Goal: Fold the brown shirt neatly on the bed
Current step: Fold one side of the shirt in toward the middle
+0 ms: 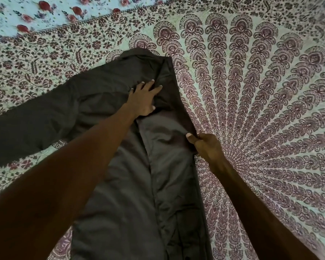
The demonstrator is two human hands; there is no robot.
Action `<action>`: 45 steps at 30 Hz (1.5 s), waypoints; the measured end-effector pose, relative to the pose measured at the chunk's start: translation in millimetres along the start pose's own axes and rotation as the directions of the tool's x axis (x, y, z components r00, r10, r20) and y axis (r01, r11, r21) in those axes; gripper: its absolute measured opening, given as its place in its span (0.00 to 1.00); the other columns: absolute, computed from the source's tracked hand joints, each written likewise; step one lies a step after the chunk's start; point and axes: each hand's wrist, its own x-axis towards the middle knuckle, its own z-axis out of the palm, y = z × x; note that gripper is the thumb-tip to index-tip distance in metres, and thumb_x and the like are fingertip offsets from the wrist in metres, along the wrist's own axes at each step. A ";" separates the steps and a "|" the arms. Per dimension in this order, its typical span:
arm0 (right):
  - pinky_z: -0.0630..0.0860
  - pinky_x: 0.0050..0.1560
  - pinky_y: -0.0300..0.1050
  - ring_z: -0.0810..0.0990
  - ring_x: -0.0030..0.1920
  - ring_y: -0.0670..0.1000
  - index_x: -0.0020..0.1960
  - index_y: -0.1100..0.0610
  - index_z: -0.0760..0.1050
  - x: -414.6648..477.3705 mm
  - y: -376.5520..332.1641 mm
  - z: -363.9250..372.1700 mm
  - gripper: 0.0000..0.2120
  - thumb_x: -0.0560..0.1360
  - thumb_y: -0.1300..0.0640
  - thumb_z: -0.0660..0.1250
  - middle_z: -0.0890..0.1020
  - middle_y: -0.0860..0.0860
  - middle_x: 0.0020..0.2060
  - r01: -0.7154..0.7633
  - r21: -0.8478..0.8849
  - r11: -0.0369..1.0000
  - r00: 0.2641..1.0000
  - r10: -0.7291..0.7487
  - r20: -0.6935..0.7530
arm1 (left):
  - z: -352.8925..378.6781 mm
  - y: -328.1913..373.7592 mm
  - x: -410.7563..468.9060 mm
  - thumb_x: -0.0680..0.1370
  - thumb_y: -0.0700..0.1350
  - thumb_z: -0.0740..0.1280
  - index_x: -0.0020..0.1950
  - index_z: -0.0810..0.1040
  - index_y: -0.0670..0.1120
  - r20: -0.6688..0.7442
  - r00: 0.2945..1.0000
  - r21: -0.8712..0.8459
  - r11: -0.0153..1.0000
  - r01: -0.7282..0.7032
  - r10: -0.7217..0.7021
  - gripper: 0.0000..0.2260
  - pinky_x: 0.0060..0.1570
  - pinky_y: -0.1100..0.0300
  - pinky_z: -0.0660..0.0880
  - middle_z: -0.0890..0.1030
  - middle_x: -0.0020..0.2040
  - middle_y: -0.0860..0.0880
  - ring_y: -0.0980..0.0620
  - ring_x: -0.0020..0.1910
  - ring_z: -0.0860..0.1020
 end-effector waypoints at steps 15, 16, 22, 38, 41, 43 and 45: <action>0.81 0.50 0.51 0.84 0.44 0.47 0.51 0.56 0.83 -44.3 57.9 2.4 0.31 0.54 0.40 0.81 0.87 0.49 0.44 -0.013 -0.139 0.990 0.895 0.074 0.439 | -6.1 20.6 13.0 0.76 0.49 0.68 0.79 0.48 0.56 0.009 0.999 0.016 0.999 0.039 -0.039 0.38 0.73 0.37 0.47 0.42 0.80 0.50 0.40 0.78 0.43; 0.81 0.48 0.49 0.84 0.45 0.48 0.51 0.56 0.82 -44.3 63.4 4.8 0.33 0.53 0.38 0.80 0.86 0.49 0.45 0.006 -0.219 0.976 0.901 0.089 0.424 | -8.0 22.4 14.4 0.75 0.48 0.68 0.79 0.48 0.55 0.005 1.000 0.032 0.999 0.017 -0.018 0.39 0.73 0.37 0.47 0.41 0.80 0.50 0.40 0.78 0.43; 0.66 0.34 0.33 0.75 0.40 0.47 0.39 0.52 0.72 -50.9 87.8 15.4 0.22 0.60 0.42 0.80 0.72 0.45 0.35 -0.010 -0.377 0.926 0.946 0.131 0.297 | -16.4 27.3 30.8 0.76 0.49 0.64 0.79 0.40 0.50 0.162 0.987 0.096 0.995 -0.033 0.017 0.40 0.74 0.39 0.43 0.41 0.80 0.52 0.44 0.79 0.40; 0.76 0.42 0.44 0.83 0.45 0.52 0.49 0.52 0.81 -70.2 93.9 5.5 0.39 0.51 0.25 0.64 0.84 0.49 0.42 0.014 -0.330 0.944 0.963 0.075 0.257 | 13.1 68.9 -33.8 0.73 0.47 0.62 0.70 0.68 0.47 -0.365 0.920 -0.062 0.990 0.130 -0.143 0.25 0.70 0.43 0.59 0.69 0.71 0.46 0.43 0.71 0.65; 0.78 0.45 0.47 0.83 0.42 0.52 0.35 0.51 0.79 -76.7 92.0 3.5 0.29 0.56 0.24 0.65 0.84 0.50 0.36 -0.013 -0.329 0.944 0.965 0.099 0.244 | 29.5 90.8 -73.4 0.75 0.51 0.60 0.68 0.71 0.47 -0.416 0.894 -0.085 0.986 0.145 -0.168 0.22 0.71 0.44 0.59 0.73 0.68 0.47 0.44 0.69 0.68; 0.74 0.39 0.44 0.81 0.37 0.49 0.30 0.53 0.75 -84.6 88.8 -0.2 0.25 0.60 0.30 0.73 0.80 0.47 0.29 -0.038 -0.293 0.955 0.965 0.111 0.237 | 39.4 104.4 -98.8 0.76 0.52 0.59 0.70 0.70 0.47 -0.412 0.897 -0.083 0.987 0.136 -0.158 0.23 0.73 0.44 0.57 0.71 0.70 0.47 0.45 0.71 0.66; 0.70 0.36 0.43 0.78 0.34 0.48 0.29 0.55 0.73 -93.2 92.2 -1.8 0.24 0.59 0.35 0.77 0.77 0.45 0.26 -0.032 -0.292 0.956 0.953 0.117 0.279 | 51.5 119.5 -127.4 0.77 0.52 0.58 0.72 0.68 0.46 -0.392 0.910 -0.092 0.990 0.106 -0.133 0.24 0.74 0.45 0.56 0.69 0.73 0.47 0.45 0.74 0.64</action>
